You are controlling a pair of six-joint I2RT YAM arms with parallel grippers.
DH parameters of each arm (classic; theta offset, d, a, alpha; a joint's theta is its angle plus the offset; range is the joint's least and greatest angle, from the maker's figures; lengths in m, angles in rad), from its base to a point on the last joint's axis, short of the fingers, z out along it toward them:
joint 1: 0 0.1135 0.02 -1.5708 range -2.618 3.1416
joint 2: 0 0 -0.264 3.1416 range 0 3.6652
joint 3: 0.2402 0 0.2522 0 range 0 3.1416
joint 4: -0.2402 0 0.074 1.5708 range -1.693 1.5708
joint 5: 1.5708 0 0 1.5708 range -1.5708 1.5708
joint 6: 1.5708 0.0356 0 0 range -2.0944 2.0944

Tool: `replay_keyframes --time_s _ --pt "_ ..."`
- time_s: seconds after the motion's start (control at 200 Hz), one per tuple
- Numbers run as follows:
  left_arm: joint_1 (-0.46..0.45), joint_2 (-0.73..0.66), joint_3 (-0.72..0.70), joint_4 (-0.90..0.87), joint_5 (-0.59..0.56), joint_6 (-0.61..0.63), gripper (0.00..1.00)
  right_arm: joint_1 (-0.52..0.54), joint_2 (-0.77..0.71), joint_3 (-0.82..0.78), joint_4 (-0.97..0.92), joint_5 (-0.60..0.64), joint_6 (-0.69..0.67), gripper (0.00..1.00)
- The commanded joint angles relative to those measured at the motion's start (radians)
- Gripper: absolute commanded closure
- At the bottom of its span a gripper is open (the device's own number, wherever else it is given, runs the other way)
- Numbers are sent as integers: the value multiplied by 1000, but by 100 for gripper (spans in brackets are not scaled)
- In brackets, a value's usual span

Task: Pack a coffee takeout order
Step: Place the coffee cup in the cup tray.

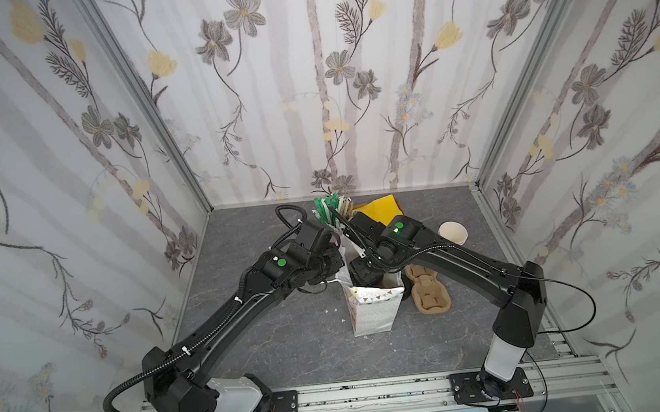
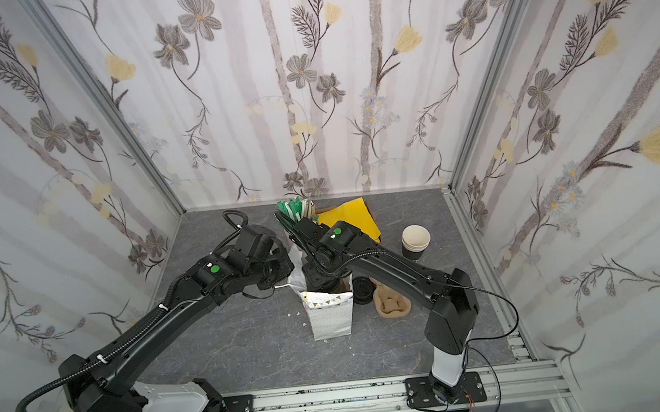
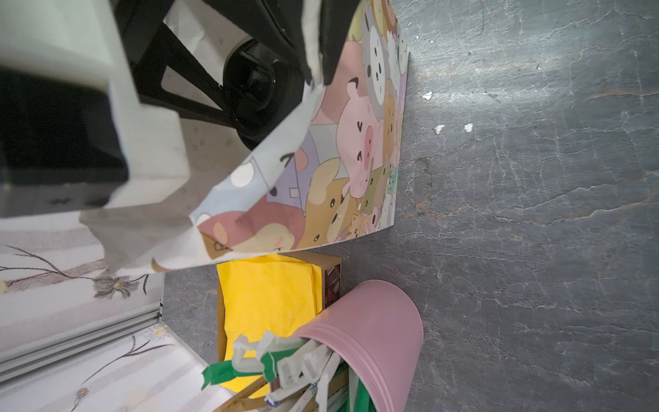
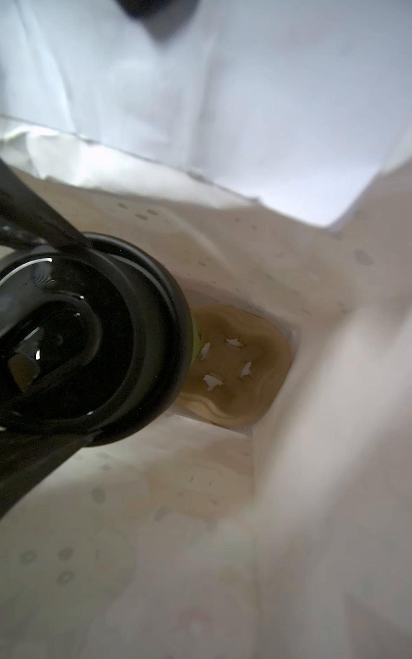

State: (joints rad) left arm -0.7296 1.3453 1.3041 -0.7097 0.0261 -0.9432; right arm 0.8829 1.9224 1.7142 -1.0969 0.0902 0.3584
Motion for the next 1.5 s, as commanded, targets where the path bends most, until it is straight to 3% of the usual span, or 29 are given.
replay_keyframes --time_s 0.0,0.355,0.869,1.164,1.494 --pt "2 -3 1 -1 -37 -23 100 0 6 -9 39 -3 -4 39" --pt "3 4 13 3 13 45 100 -53 113 71 22 32 15 39" --pt "2 42 43 5 76 113 100 -54 152 107 99 131 50 39" --pt "1 32 59 5 105 121 100 -87 167 108 142 72 45 39" --pt "-24 -43 20 4 107 39 100 -85 143 104 145 19 -4 40"
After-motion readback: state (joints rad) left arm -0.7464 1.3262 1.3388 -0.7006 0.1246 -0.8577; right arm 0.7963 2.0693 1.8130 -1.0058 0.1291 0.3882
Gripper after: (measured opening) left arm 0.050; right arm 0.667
